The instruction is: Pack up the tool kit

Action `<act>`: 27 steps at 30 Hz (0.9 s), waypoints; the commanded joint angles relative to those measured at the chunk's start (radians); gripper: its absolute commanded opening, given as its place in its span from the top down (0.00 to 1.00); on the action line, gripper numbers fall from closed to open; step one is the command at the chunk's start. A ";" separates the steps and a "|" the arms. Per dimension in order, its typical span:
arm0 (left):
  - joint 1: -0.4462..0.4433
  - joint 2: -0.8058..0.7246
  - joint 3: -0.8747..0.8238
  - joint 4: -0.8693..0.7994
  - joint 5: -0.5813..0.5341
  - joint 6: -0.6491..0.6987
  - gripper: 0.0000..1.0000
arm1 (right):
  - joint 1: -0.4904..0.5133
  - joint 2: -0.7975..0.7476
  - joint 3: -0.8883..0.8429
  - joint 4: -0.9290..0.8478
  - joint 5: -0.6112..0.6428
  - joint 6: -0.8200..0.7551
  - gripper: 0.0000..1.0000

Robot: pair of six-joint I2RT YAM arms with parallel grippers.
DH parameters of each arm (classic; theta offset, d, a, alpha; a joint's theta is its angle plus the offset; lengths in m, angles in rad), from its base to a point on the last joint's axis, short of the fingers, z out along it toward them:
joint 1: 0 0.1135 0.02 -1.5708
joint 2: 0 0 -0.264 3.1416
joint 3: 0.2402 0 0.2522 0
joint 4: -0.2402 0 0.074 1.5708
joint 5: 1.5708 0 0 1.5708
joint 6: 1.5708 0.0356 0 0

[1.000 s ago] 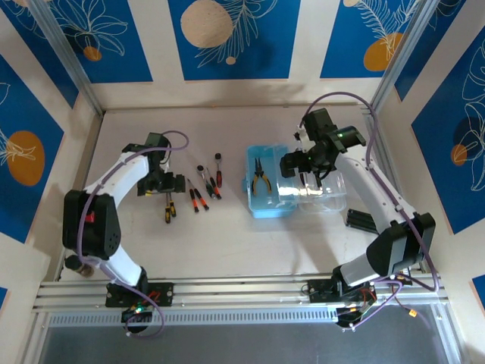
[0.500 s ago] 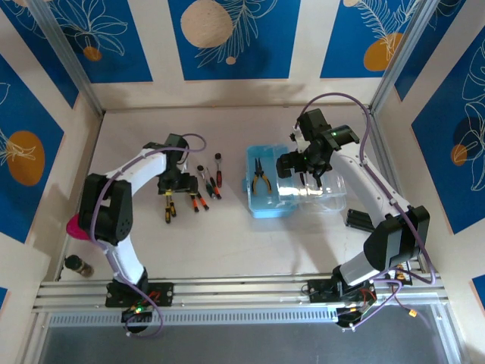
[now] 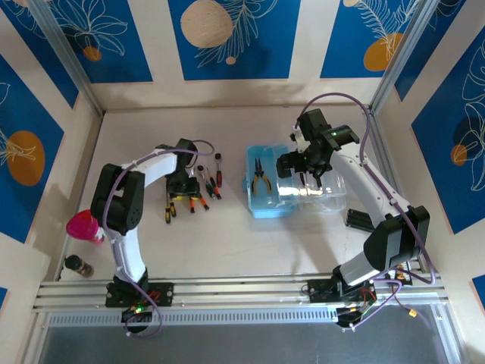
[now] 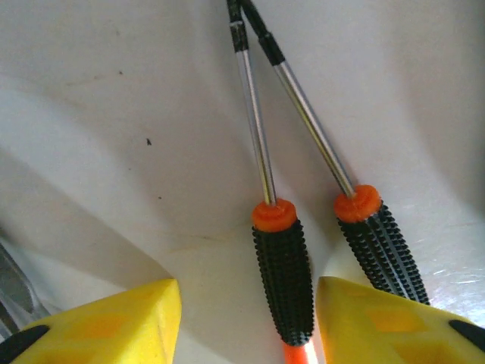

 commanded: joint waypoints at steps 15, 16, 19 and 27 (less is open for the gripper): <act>-0.006 0.048 0.003 0.012 0.003 0.021 0.93 | -0.010 -0.025 -0.001 -0.007 -0.049 0.006 0.01; -0.005 0.044 0.006 0.008 0.003 0.022 0.95 | -0.010 -0.027 0.000 -0.007 -0.051 0.006 0.01; 0.003 0.020 0.015 -0.011 0.006 0.029 1.00 | -0.012 -0.031 0.003 -0.007 -0.058 0.001 0.01; 0.008 -0.139 0.098 -0.098 0.063 0.044 1.00 | -0.024 -0.058 0.003 0.024 -0.129 -0.009 0.01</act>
